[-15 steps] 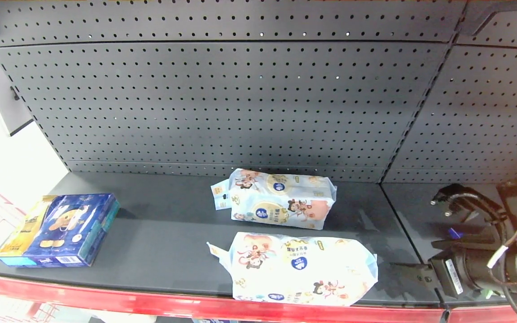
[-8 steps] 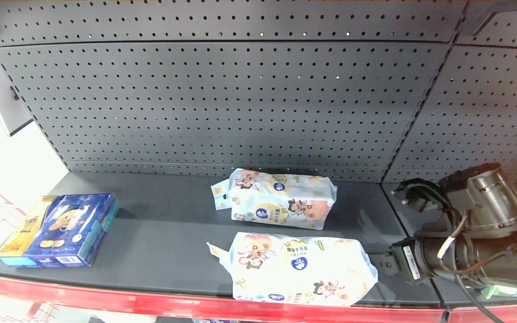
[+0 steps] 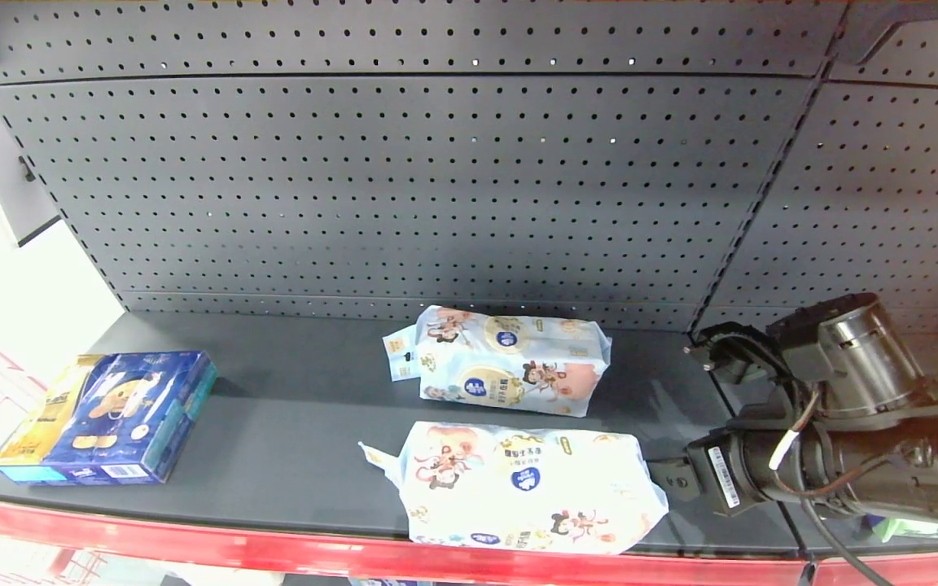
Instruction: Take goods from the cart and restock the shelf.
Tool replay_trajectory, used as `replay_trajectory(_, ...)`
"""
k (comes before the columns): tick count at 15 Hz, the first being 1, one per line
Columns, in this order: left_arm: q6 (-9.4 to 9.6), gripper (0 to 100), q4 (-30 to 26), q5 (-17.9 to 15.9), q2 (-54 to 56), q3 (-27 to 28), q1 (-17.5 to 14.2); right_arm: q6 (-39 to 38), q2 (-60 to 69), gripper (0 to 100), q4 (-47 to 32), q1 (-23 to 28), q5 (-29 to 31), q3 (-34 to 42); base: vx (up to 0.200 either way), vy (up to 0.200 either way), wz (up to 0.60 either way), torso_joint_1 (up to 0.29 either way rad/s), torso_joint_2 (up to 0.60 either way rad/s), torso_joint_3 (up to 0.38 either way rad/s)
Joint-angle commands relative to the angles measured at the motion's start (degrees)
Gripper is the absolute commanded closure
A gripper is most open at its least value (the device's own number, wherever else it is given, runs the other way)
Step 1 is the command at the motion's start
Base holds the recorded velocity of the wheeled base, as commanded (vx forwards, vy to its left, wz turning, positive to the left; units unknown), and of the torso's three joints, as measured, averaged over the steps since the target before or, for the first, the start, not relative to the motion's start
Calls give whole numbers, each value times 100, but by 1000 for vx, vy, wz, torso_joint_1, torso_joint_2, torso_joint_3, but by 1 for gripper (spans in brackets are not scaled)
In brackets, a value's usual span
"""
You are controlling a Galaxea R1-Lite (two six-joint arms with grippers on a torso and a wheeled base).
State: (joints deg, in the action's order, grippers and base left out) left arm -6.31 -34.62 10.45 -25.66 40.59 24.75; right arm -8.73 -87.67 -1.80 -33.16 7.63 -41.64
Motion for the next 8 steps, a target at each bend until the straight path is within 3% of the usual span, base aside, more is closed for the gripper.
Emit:
replay_trajectory(1,-1,0,-1,1,0,1,4,-6,-92,0,-4,-68,2,-72,0,0,0,0,0,0)
replay_trajectory(8,-1,0,-10,1,44,-8,-5,-6,-276,0,-4,-235,2,-107,0,0,0,0,0,0)
